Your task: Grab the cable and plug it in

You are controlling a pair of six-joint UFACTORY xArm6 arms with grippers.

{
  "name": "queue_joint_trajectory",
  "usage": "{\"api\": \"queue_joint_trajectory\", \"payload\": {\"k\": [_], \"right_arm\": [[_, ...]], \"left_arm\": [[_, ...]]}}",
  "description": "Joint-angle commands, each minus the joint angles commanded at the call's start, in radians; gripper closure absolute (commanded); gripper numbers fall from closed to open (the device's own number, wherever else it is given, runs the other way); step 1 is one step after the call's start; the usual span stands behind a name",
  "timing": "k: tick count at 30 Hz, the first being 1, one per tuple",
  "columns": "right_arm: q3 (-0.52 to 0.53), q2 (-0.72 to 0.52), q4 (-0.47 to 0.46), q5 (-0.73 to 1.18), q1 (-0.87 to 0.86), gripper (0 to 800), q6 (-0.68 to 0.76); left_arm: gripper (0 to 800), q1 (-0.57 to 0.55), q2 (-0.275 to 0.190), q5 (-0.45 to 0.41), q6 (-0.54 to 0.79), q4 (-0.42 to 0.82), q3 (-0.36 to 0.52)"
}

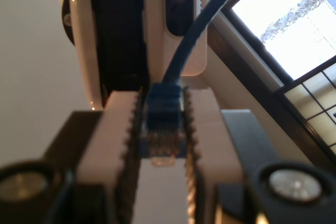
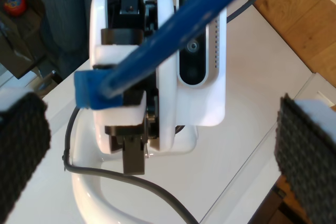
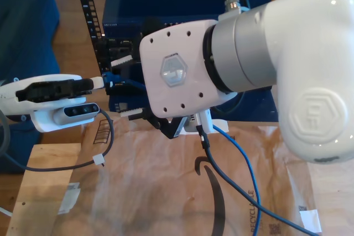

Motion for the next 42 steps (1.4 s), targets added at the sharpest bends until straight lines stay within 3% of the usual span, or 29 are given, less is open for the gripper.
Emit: {"api": "queue_joint_trajectory", "payload": {"k": [31,36,42], "right_arm": [[-0.049,0.041,0.002,0.000,0.006,385,0.003],[-0.049,0.041,0.002,-0.002,0.006,445,0.003],[-0.046,0.040,0.003,-0.002,0.005,656,0.005]], "left_arm": [[771,-0.006,0.000,0.041,-0.017,0.002,0.005],[768,-0.015,0.000,0.041,-0.017,0.002,0.005],[764,-0.015,0.000,0.043,-0.017,0.002,0.003]]}}
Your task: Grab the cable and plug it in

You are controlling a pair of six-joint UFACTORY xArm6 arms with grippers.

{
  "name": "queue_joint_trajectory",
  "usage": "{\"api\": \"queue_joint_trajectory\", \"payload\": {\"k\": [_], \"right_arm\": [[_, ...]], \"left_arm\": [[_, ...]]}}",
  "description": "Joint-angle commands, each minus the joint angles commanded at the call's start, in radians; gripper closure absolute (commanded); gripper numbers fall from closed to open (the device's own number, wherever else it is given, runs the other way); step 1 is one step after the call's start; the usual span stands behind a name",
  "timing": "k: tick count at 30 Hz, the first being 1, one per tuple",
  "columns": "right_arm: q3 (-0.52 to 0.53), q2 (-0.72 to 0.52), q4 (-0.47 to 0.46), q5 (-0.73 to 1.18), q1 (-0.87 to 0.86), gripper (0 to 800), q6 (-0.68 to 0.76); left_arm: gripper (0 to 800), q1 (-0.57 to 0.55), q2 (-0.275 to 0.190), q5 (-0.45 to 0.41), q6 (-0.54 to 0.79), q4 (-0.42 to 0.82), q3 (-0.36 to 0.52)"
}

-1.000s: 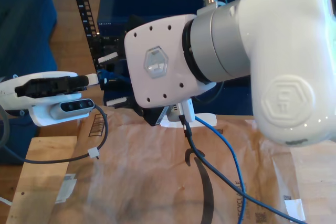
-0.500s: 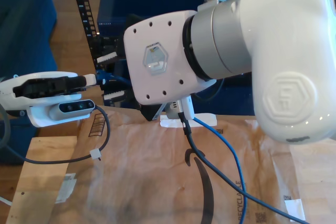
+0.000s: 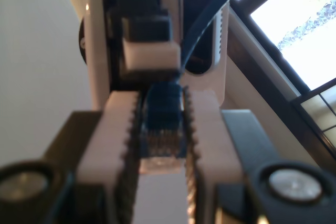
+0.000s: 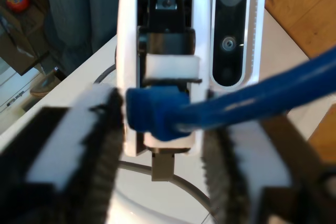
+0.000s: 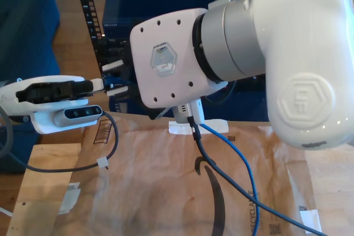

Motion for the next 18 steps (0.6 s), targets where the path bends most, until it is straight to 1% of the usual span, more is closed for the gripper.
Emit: {"api": "queue_joint_trajectory", "payload": {"k": [1,2,3,4,5,6,7,9,12,14,16,18], "right_arm": [[0.000,0.000,0.002,0.000,0.000,712,0.002],[0.000,0.000,0.002,0.000,0.000,746,0.002],[0.002,0.000,0.002,0.000,0.000,766,0.003],[0.002,0.000,0.002,0.000,0.000,774,0.003],[0.003,0.000,0.002,0.000,0.000,786,0.003],[0.005,0.000,0.002,0.000,0.000,786,0.003],[0.006,0.000,0.002,0.000,0.000,789,0.003],[0.008,-0.002,0.002,0.000,-0.002,791,0.012],[0.014,0.000,-0.002,0.000,-0.006,792,0.040],[0.014,0.000,-0.009,0.000,-0.015,792,0.058],[0.018,0.002,-0.014,-0.002,-0.054,792,0.068],[0.040,-0.006,-0.014,-0.005,-0.140,791,0.069]], "left_arm": [[763,0.000,0.000,0.000,0.000,0.000,0.000],[724,0.000,-0.002,0.000,0.000,0.000,0.000],[595,0.002,-0.002,0.000,0.002,0.000,0.005],[387,0.002,-0.002,0.000,0.003,-0.003,0.006],[143,0.003,-0.002,0.002,0.012,-0.006,0.009],[89,0.003,-0.003,0.002,0.020,-0.006,0.011],[76,0.003,-0.003,0.000,0.025,-0.008,0.011],[6,0.005,-0.003,-0.003,0.025,-0.008,0.009],[3,0.012,-0.008,-0.018,0.023,-0.009,-0.006],[3,0.038,-0.017,-0.069,0.023,-0.008,-0.011],[3,0.075,-0.021,-0.135,0.025,-0.003,-0.041],[2,0.124,-0.021,-0.153,0.026,0.015,-0.080]]}}
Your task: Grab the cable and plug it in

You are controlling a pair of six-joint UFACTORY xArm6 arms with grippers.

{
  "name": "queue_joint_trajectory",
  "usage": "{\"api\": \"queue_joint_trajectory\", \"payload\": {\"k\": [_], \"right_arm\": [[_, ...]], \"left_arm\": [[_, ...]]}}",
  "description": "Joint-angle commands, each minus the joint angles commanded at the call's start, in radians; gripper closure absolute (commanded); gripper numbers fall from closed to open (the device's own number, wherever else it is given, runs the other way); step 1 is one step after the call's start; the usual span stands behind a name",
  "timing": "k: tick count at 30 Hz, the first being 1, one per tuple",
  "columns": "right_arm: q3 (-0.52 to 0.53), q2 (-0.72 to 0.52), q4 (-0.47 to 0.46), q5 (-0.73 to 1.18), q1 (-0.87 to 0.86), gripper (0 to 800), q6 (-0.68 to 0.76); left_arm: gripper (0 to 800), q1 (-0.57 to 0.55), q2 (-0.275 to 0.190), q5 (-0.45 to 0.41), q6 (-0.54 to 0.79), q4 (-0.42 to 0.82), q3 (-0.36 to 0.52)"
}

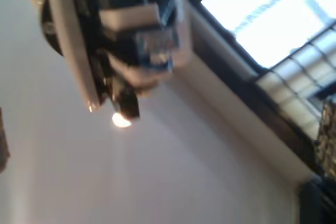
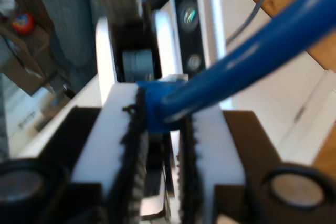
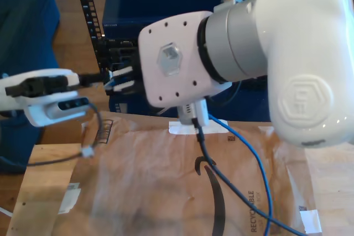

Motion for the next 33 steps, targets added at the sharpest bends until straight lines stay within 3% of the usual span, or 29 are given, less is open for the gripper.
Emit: {"api": "queue_joint_trajectory", "payload": {"k": [6,14,17,21,28,33], "right_arm": [[-0.002,-0.011,-0.063,-0.011,-0.204,789,0.002],[0.069,-0.009,-0.196,-0.158,-0.212,780,0.008],[0.115,-0.009,-0.233,-0.229,-0.212,772,0.008],[0.192,-0.011,-0.319,-0.354,-0.212,771,0.008],[0.315,-0.011,-0.420,-0.575,-0.219,772,0.006],[0.381,-0.011,-0.417,-0.760,-0.272,769,0.006]], "left_arm": [[2,0.118,-0.003,-0.003,0.055,0.285,-0.135],[2,0.253,-0.094,-0.003,0.321,0.680,-0.157],[3,0.261,-0.135,-0.011,0.485,0.848,-0.109],[2,0.290,-0.239,-0.077,0.591,0.993,0.005],[2,0.404,-0.405,-0.170,0.795,1.158,0.278],[2,0.440,-0.531,-0.247,0.885,1.269,0.390]]}}
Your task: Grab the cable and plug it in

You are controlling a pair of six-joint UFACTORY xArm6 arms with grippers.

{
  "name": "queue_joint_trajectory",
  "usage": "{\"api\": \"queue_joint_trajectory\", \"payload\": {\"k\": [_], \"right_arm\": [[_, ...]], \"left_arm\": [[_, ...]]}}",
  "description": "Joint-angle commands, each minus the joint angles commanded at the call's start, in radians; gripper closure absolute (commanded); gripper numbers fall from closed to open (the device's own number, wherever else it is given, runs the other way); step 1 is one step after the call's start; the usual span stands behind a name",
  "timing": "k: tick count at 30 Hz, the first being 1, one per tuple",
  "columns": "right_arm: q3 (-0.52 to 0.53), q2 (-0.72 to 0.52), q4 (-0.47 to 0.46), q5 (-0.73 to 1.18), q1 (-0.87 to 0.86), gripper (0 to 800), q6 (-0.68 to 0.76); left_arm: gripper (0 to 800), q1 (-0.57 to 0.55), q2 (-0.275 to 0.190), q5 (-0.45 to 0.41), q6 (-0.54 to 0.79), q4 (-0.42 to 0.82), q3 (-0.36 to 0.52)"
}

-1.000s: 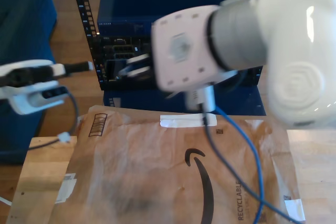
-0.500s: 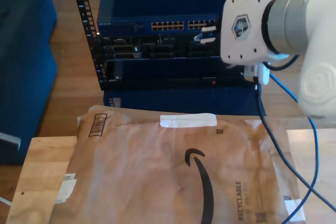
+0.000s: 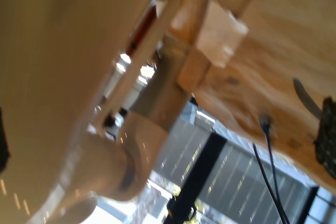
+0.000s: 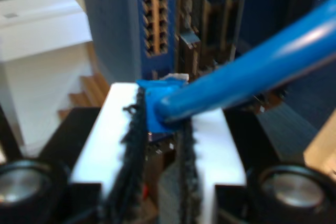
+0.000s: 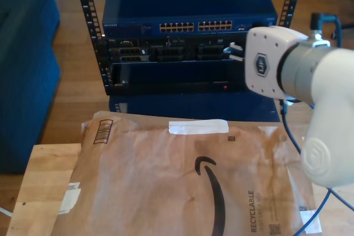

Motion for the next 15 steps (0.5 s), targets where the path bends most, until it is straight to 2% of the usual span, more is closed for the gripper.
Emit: {"api": "queue_joint_trajectory", "payload": {"k": [2,5,10,15], "right_arm": [[0.025,0.000,0.000,-0.061,-0.014,776,0.000],[0.051,0.002,0.000,-0.129,-0.026,773,0.000],[0.069,0.012,0.000,-0.210,-0.026,789,-0.003],[0.091,0.014,-0.002,-0.256,-0.025,799,-0.009]], "left_arm": [[2,0.049,-0.018,-0.029,0.043,0.031,0.031],[2,0.153,-0.017,-0.060,0.140,0.086,0.049],[1,0.265,-0.017,-0.074,0.310,0.112,0.052],[1,0.359,-0.017,-0.207,0.364,0.160,0.092]]}}
